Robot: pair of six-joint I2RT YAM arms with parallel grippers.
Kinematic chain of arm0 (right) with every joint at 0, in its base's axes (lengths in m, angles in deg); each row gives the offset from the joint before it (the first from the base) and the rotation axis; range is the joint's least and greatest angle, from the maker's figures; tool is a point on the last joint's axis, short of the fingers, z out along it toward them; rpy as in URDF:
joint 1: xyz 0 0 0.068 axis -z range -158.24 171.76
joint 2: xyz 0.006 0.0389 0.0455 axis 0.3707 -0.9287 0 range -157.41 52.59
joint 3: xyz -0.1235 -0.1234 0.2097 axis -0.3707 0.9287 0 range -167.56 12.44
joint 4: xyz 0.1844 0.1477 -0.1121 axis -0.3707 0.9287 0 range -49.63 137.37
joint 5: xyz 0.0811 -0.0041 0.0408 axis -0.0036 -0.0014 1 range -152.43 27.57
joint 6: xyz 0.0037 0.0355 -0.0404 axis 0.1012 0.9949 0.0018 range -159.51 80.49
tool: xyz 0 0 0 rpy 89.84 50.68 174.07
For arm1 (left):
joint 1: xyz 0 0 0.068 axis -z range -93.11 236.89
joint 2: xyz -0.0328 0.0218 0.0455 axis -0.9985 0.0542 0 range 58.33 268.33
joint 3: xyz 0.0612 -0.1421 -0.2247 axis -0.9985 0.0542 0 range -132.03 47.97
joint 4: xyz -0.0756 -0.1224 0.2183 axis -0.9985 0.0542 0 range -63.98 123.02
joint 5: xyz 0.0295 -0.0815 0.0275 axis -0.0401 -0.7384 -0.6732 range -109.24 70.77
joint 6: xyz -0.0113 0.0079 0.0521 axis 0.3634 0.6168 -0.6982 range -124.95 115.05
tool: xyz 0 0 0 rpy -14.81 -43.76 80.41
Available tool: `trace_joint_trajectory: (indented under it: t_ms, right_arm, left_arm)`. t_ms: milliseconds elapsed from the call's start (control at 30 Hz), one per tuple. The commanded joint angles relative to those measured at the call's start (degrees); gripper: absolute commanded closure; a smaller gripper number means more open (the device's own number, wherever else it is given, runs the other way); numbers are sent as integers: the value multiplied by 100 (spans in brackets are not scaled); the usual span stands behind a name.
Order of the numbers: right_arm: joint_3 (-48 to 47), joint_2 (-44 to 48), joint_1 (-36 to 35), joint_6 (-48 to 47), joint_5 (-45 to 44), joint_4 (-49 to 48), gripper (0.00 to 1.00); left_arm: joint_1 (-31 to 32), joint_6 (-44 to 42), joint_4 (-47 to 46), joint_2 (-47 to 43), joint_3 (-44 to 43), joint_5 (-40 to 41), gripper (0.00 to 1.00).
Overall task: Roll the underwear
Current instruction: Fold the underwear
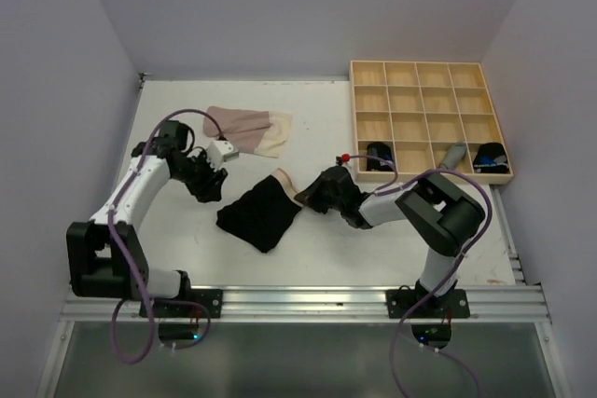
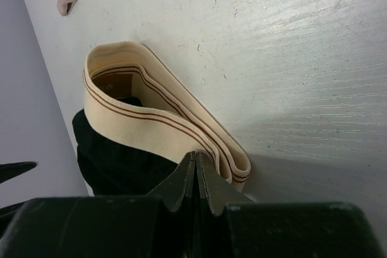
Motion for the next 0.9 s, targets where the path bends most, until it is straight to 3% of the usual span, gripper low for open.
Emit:
trace_joint_trajectory:
  t_ms: [0,67,267,700,867]
  right_arm:
    - [145,29,56,-242,-291,794,94]
    - [119,38,64,-251,-291,855,95]
    - [127,82,91,-295,-335,952,95]
    - [92,100,100,-339,-344,1058,94]
    - [92,91,100,-356,-362,1084,94]
  left_arm:
    - [-911,-651,529,777,348,-253,50]
    - [-1333,-652,502,1104,322,-465,49]
    - [-1792,-985,923,2185,-21,-1053,48]
    - [-1924,-2189,2198,3372,-372,-2302,38]
    - [-2030,-1813,1980,3469,-487,-2337,32]
